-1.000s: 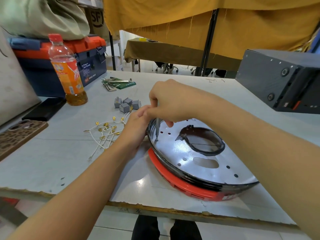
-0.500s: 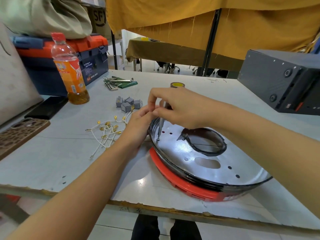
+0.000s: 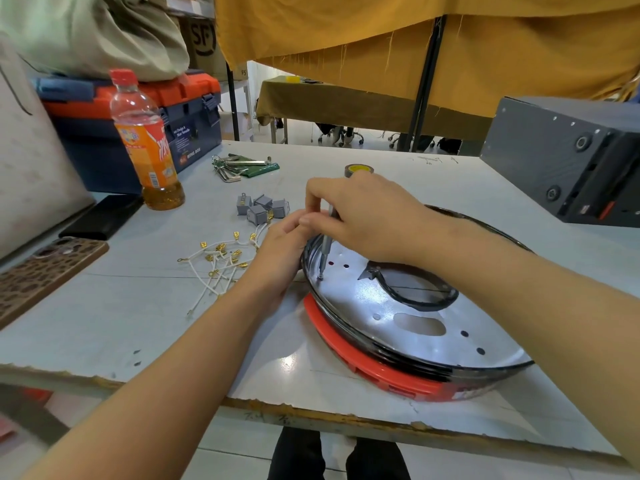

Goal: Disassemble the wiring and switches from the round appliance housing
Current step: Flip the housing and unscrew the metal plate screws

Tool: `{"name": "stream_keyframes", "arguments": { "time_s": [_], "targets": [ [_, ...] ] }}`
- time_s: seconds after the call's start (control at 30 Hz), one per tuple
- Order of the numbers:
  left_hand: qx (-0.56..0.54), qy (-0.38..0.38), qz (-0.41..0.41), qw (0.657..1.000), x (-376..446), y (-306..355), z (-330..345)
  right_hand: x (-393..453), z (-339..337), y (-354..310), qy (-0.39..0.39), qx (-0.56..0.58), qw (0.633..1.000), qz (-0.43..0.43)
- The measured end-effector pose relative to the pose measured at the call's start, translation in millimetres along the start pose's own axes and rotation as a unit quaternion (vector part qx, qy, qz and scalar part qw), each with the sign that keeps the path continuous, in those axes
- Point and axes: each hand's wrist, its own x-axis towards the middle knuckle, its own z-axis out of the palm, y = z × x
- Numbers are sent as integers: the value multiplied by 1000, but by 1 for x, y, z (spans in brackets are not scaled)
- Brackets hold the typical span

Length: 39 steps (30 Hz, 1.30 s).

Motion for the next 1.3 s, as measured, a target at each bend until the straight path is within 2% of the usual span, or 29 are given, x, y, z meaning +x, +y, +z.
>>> {"name": "stream_keyframes", "arguments": {
  "time_s": [0.13,0.2,0.47,0.8,0.93,1.1,1.3],
  "targets": [
    [-9,-6,-11,1000,1,-1,0,0,1,5,-16,121,992,8],
    [-17,-7,-10,1000,0,0,0,-2,1,5,-17,143,990,-1],
    [5,-6,2,1000,-1,2,1,-4,-7,6,-63,139,987,-50],
    [17,-12,-9,1000,-2,3,0,1,-16,12,-131,110,983,-72],
    [12,-1,-19,1000,-1,2,0,2,-14,8,-108,77,990,-53],
    [2,11,-16,1000,1,0,1,-2,4,-3,23,-10,1000,18],
    [-5,23,-25,999,2,1,2,-1,4,-5,6,125,992,8]
  ]
}}
